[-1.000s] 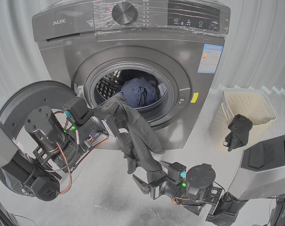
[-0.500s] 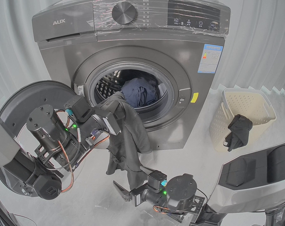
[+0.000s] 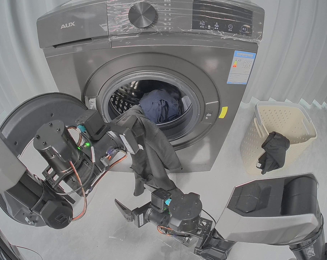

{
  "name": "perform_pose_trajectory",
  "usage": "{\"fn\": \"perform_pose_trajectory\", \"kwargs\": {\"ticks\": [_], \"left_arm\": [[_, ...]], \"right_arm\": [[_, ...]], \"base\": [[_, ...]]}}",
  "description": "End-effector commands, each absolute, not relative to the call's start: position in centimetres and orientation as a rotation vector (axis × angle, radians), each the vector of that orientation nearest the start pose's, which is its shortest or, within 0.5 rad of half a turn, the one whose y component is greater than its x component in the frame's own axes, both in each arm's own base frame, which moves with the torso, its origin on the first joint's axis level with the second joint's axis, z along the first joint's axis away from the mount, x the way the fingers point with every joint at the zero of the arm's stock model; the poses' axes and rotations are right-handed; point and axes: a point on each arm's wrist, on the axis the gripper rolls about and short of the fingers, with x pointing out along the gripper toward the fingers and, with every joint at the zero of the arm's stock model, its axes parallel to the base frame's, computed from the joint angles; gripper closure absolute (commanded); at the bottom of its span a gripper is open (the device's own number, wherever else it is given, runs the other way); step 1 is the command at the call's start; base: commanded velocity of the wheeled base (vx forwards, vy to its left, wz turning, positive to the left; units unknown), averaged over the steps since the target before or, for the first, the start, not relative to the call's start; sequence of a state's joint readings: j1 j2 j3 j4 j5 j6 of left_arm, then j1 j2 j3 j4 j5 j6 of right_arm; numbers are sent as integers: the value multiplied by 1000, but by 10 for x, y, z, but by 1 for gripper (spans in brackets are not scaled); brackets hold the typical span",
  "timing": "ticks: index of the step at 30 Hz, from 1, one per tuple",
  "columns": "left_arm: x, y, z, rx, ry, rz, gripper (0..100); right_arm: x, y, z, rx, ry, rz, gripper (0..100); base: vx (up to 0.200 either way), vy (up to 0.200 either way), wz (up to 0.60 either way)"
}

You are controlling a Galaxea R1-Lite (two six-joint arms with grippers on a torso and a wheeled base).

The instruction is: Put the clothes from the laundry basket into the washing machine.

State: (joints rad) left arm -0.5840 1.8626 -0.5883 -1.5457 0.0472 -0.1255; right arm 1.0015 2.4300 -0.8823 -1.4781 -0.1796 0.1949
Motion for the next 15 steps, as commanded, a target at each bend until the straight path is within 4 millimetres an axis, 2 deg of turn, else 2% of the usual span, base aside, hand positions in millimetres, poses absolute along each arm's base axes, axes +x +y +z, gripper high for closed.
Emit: {"fn": "perform_pose_trajectory", "kwargs": {"ticks": [1,6,8,15], "left_arm": [[257,-169,171,-208,-230,-550,100],[257,-169,172,-210,-235,-550,100],[257,-168,173,-211,-239,-552,100],[256,-168,174,-212,-242,-553,100]], "right_arm": [[246,347,3,135,158,786,0],[265,350,9,142,149,758,0],[285,343,-4,99,155,702,0],[305,334,-15,52,133,654,0]], "base": [[0,0,0],[0,0,0],[0,0,0],[0,0,0]]}}
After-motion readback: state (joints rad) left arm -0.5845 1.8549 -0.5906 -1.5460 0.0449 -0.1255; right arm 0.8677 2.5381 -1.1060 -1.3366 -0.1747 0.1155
